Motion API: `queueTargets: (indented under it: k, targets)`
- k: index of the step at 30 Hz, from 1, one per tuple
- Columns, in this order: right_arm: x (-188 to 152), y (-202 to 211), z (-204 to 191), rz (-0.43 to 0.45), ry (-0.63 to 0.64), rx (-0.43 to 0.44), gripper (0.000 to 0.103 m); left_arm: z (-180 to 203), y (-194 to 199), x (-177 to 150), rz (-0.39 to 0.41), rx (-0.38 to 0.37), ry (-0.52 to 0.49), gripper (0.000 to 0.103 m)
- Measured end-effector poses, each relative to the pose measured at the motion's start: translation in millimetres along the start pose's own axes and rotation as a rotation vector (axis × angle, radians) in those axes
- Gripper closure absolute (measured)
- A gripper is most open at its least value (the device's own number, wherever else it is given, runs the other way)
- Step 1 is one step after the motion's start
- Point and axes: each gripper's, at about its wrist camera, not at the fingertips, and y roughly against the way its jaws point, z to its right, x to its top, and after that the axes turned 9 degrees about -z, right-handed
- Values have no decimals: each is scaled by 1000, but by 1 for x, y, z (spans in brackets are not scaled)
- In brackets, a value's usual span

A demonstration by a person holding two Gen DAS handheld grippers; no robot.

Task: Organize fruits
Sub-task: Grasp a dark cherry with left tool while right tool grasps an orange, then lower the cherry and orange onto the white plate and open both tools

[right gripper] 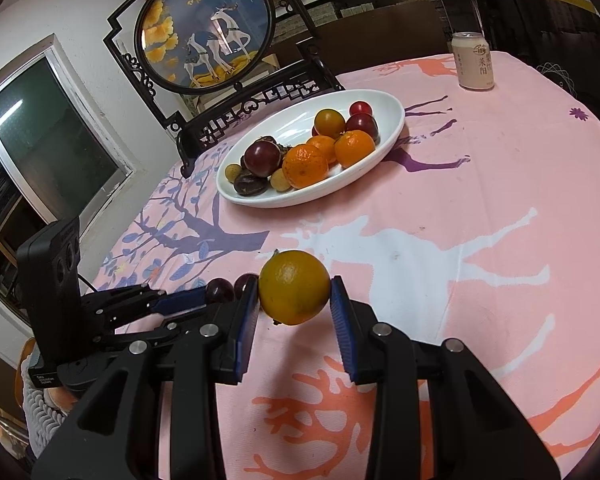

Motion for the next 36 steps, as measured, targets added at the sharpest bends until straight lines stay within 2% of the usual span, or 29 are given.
queueTargets:
  k: [1, 4, 5, 6, 8, 14, 18, 23, 26, 29, 32, 34, 36]
  targets:
    - [0, 0, 0, -2, -2, -1, 67, 0, 0, 1, 1, 12, 0, 73]
    - [0, -1, 1, -4, -3, -2, 67, 4, -5, 4, -11, 44, -21, 41]
    - [0, -1, 1, -4, -3, -2, 67, 7, -7, 5, -17, 45, -35, 40]
    - [0, -1, 1, -4, -4, -2, 67, 10, -8, 6, -20, 46, -48, 41]
    - [0, -1, 1, -6, -4, 1, 67, 15, -12, 9, -29, 59, -68, 62]
    - [0, -1, 0, -7, -4, 4, 67, -2, -16, 16, -35, 57, -14, 65]
    - [0, 0, 0, -2, -3, 1, 67, 2, -20, 19, -32, 100, -45, 71]
    - [5, 3, 0, 24, 3, -18, 67, 4, -12, 19, -4, 87, -44, 73]
    - [30, 4, -5, 47, 37, -68, 67, -4, 7, 27, 48, 73, -8, 73]
    - [67, 0, -8, 84, 40, -96, 67, -14, 20, 50, 91, 138, 4, 73]
    - [104, -23, -10, 99, 28, -121, 67, -35, 23, 87, 125, 180, 68, 73]
    - [123, -46, -10, 75, 29, -140, 67, -46, 17, 110, 149, 244, 109, 73]
    - [137, -68, -10, 34, 35, -155, 67, -59, 4, 128, 141, 248, 150, 73]
